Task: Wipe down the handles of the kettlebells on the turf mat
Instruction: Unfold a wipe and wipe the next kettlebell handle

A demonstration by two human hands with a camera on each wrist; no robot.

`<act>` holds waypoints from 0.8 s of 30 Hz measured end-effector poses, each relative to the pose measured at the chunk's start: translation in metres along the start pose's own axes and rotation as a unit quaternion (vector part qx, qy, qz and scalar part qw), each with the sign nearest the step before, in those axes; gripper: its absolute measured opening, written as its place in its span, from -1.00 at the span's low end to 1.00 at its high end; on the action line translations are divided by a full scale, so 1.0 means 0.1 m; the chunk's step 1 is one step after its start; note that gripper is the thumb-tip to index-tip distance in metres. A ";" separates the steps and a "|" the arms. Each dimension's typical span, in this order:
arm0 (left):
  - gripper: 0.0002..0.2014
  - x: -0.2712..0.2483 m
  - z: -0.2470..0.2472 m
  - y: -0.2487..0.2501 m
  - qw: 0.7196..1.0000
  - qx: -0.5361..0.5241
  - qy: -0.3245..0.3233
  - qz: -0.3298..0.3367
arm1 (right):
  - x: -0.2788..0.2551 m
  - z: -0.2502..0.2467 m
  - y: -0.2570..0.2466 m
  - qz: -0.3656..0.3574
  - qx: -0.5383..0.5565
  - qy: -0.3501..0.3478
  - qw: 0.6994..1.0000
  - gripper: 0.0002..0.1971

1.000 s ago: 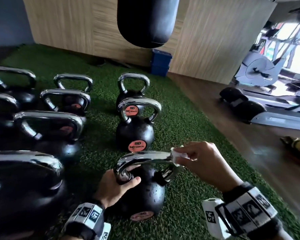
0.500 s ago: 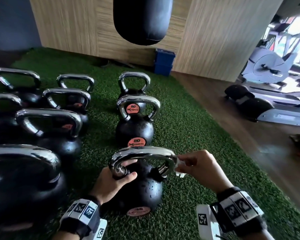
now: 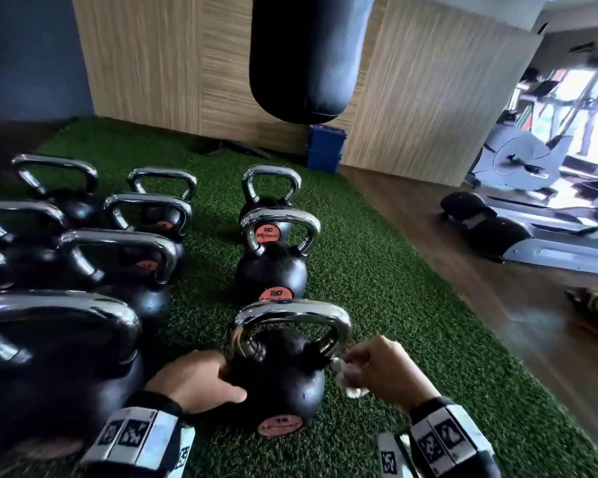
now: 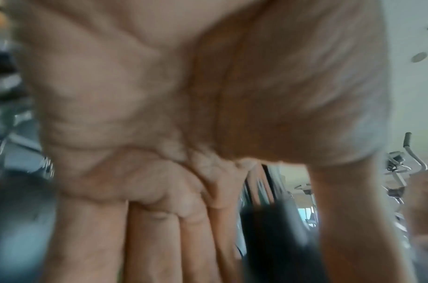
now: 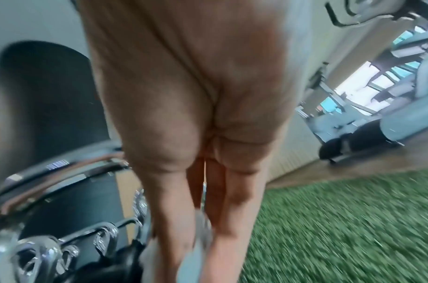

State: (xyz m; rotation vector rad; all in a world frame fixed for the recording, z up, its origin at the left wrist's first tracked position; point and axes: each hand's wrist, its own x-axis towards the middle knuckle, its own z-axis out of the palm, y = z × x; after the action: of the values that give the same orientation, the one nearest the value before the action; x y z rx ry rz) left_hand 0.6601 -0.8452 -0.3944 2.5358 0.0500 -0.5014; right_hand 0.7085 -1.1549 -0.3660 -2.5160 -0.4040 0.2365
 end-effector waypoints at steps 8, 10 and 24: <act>-0.70 -0.34 -0.43 0.36 0.907 -0.372 -0.070 0.187 | -0.26 -0.33 -0.73 -0.124 0.142 -0.064 0.980 -0.59; -0.57 -0.36 -0.43 0.47 0.884 -0.418 -0.037 0.209 | -0.26 -0.38 -0.88 -0.149 0.201 -0.045 0.967 -0.60; -0.77 -0.25 -0.19 0.77 0.765 -0.523 0.228 0.298 | -0.08 -0.12 -0.92 -0.131 0.086 0.259 0.953 -0.32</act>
State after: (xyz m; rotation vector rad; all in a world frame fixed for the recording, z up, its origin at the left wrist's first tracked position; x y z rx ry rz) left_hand 0.6537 -0.8987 -0.3309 1.3661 -0.2320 0.3565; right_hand 0.6822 -1.0911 -0.3029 -2.2104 -0.4678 -0.4639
